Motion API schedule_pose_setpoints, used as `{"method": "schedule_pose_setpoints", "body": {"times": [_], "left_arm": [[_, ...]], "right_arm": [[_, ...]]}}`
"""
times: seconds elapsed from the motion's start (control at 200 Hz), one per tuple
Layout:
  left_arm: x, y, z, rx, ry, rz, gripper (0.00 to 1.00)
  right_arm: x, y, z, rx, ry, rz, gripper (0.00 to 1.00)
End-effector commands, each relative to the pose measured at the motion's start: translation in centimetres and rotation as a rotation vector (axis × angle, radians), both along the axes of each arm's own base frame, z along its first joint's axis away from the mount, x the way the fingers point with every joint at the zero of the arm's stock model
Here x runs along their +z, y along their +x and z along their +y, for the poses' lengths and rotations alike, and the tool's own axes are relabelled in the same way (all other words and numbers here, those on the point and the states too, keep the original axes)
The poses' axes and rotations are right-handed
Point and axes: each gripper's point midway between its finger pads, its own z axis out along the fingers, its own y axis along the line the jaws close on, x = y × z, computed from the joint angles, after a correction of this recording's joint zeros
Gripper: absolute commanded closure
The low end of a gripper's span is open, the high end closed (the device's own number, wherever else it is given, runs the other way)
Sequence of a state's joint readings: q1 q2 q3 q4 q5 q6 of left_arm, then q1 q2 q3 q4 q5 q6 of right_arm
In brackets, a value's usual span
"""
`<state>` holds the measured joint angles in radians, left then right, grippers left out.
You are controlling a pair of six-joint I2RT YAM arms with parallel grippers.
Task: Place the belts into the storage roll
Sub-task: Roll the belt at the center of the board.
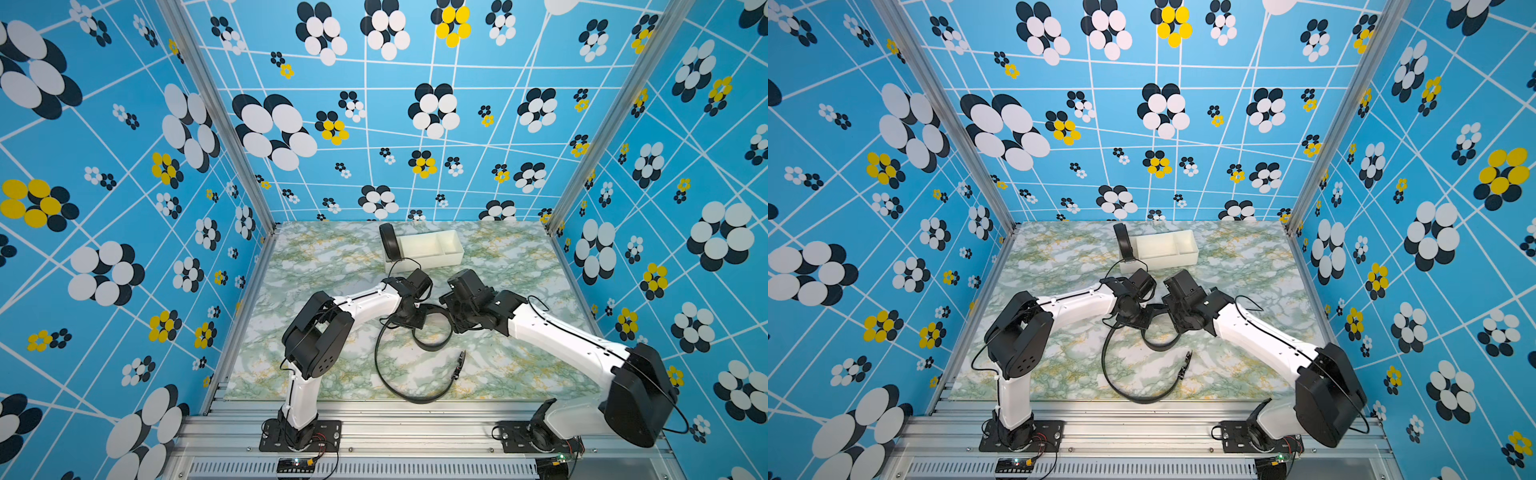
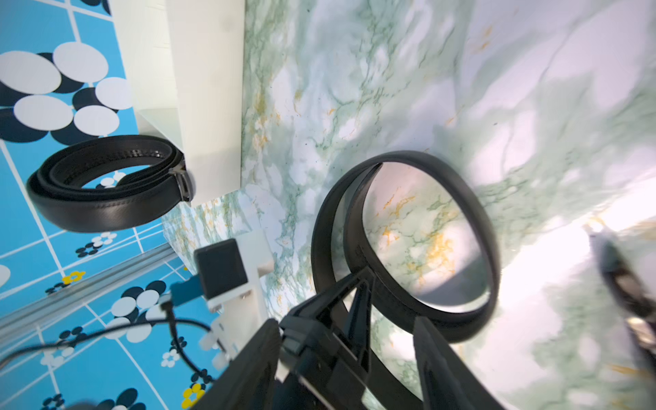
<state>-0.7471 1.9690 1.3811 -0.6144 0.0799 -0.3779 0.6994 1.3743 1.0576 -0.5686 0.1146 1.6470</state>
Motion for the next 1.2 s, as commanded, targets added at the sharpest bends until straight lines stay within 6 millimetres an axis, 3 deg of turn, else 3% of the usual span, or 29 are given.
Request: {"method": "schedule_pose_setpoints", "body": {"times": [0.0,0.12,0.225,0.585,0.73,0.839,0.884,0.974,1.119,1.194], "left_arm": [[-0.3,-0.3,3.3,-0.085,0.181,0.002,1.0],[0.2,-0.5,4.9,-0.168,0.263,-0.006,1.0],[0.3,-0.9,5.9,-0.242,0.312,-0.003,1.0],[0.8,-2.0,8.8,-0.344,0.419,-0.013,1.0],[0.9,-1.8,9.5,-0.337,0.413,-0.005,1.0],[1.0,-2.0,9.7,-0.365,0.409,-0.005,1.0],[1.1,-2.2,9.4,-0.403,0.399,-0.006,1.0],[1.4,-2.6,8.8,-0.474,0.389,-0.024,1.0],[1.4,-3.8,7.4,-0.591,0.393,-0.047,1.0],[1.1,-4.5,6.5,-0.634,0.391,-0.053,1.0]], "right_arm": [[-3.0,-6.2,-3.3,0.193,-0.176,0.223,0.35],[-5.4,-10.9,-2.9,0.306,-0.141,0.328,0.32],[-7.1,-13.2,-2.7,0.365,-0.138,0.367,0.31],[-11.1,-14.4,0.7,0.444,-0.137,0.412,0.33],[-13.7,-15.4,0.1,0.448,-0.175,0.474,0.49],[-14.5,-15.9,-1.7,0.435,-0.229,0.487,0.87],[-14.4,-15.7,-2.7,0.44,-0.261,0.484,1.0],[-13.5,-14.2,-4.8,0.469,-0.343,0.467,1.0],[-11.7,-8.9,-8.5,0.607,-0.57,0.43,1.0],[-11.0,-5.2,-9.4,0.684,-0.67,0.387,1.0]]}}
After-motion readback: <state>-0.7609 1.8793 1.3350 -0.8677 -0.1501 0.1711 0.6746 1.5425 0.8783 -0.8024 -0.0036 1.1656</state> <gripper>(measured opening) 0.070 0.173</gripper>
